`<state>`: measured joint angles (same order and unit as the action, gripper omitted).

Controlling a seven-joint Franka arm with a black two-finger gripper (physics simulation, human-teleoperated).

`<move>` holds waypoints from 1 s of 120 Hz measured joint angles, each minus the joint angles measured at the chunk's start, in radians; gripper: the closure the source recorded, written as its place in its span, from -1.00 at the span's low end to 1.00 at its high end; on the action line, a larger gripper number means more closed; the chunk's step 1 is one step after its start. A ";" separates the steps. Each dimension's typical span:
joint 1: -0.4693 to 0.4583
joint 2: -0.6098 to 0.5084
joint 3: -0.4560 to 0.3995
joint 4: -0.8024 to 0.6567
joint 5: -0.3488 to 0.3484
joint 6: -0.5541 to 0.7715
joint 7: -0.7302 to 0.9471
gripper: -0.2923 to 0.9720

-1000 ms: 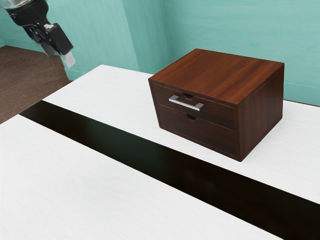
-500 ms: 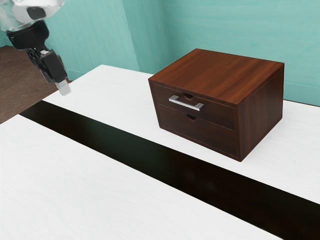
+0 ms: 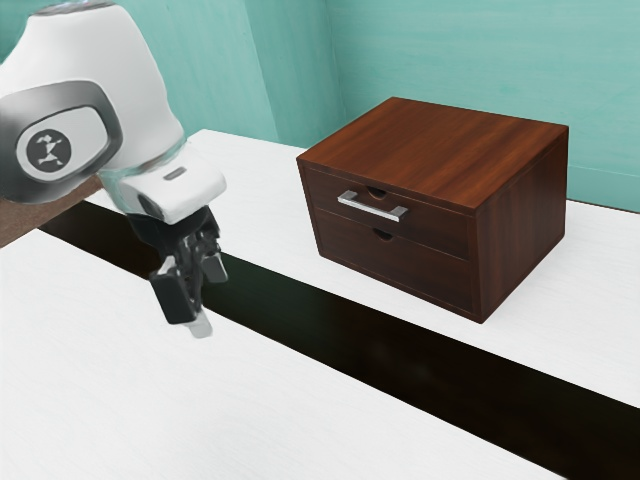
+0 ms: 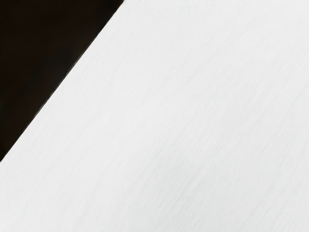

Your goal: Pull the drawer handle with one arm to open the drawer

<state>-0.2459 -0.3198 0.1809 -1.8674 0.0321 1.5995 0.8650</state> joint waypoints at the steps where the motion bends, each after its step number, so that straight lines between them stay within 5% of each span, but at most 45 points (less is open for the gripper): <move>1: -0.001 0.001 0.000 0.000 0.003 0.006 0.010 -0.54; 26: -0.034 0.094 0.002 0.009 0.066 0.232 0.225 -0.54; 49: -0.043 0.212 0.000 0.115 0.040 0.353 0.367 -0.54; 61: 0.242 0.228 -0.255 0.118 0.019 0.377 0.426 -0.54; 68: 0.317 0.241 -0.322 0.125 0.011 0.388 0.456 -0.54; 120: 0.374 0.339 -0.351 0.160 -0.010 0.526 0.574 -0.54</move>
<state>0.1281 0.0195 -0.1698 -1.7072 0.0216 2.1252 1.4392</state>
